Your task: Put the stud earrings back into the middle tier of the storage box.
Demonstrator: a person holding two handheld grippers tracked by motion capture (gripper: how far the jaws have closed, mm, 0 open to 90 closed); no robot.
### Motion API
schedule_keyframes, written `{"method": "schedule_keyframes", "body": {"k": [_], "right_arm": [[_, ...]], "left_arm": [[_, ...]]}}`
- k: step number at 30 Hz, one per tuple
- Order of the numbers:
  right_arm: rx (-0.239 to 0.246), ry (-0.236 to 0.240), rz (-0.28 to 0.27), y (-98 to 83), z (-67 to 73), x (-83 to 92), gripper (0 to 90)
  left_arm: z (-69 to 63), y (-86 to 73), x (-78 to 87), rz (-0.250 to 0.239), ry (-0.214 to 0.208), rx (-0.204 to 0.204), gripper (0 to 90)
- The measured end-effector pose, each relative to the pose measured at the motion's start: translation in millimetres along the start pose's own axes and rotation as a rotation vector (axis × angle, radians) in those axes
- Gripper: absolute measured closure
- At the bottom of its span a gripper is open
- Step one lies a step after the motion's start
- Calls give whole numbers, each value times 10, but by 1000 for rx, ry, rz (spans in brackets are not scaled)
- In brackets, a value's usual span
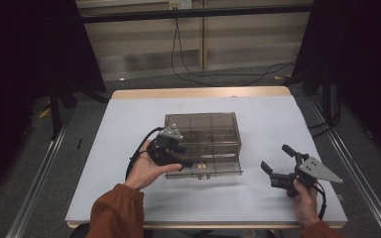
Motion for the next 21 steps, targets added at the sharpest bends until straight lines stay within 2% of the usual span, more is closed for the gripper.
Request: {"method": "schedule_keyframes", "body": {"k": [2,4,8,10,13,15,18,19,21], "right_arm": [[0,1,0,0,0,0,29],[1,-1,0,0,1,0,29],[1,0,1,0,0,0,29],[2,-1,0,0,1,0,29],[2,-2,0,0,0,-2,28],[1,-2,1,0,1,0,28],[1,0,1,-1,1,0,28],[1,-2,1,0,-1,-2,28],[-1,-2,2,0,2,0,28]], "left_arm": [[17,-69,65,-6,34,12,334],[40,-136,134,-39,71,27,282],[84,-242,262,-63,98,57,232],[91,-298,335,-103,88,85,179],[138,-397,429,-116,148,103,134],[154,-466,487,-138,145,129,105],[169,-580,558,-132,171,126,71],[175,-616,584,-134,166,130,55],[178,-694,634,-158,173,159,50]]}}
Point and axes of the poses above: each handheld gripper's, and its own axes: x roughly backward along the jaws, y roughly out of its top, z roughly to its left, the point moved 3 cm from there along -x, roughly forward along the jaws, and after that the axes turned 5 degrees about -y, right-handed, at the moved point
